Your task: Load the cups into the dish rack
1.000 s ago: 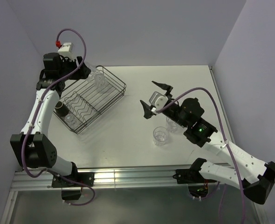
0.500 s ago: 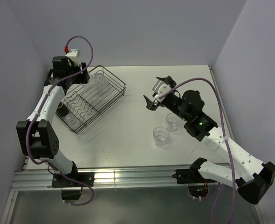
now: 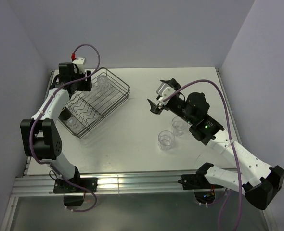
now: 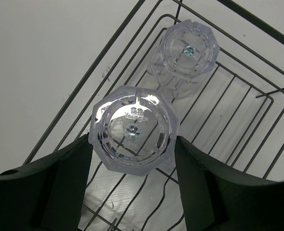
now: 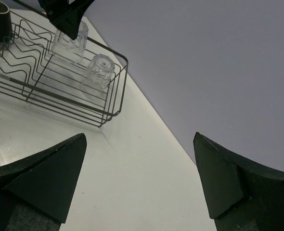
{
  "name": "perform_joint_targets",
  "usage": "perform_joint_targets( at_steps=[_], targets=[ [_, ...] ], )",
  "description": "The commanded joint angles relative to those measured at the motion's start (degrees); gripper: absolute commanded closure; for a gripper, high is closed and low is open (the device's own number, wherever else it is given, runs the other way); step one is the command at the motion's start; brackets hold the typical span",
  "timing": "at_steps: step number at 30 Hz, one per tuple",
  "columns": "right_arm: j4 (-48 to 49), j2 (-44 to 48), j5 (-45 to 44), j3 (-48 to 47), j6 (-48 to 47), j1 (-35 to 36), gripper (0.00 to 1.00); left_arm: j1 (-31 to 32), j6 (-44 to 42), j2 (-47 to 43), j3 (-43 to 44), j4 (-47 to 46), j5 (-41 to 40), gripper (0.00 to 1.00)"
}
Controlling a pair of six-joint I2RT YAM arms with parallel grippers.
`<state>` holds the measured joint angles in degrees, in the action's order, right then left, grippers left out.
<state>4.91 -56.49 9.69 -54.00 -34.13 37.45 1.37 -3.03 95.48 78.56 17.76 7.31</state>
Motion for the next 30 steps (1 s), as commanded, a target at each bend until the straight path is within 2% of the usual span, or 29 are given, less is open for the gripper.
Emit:
perform_joint_targets(
  at_steps=[1, 30],
  targets=[
    [1.33, -0.03, 0.59, -2.43, 0.64, -0.45, 0.0, 0.39, -1.46, 0.58, 0.45, -4.58, -0.72, 1.0],
    [0.19, 0.07, 0.41, -1.81, -0.06, -0.45, 0.0, 2.33, -1.63, 7.79, 0.98, -8.35, -4.59, 0.99]
  ],
)
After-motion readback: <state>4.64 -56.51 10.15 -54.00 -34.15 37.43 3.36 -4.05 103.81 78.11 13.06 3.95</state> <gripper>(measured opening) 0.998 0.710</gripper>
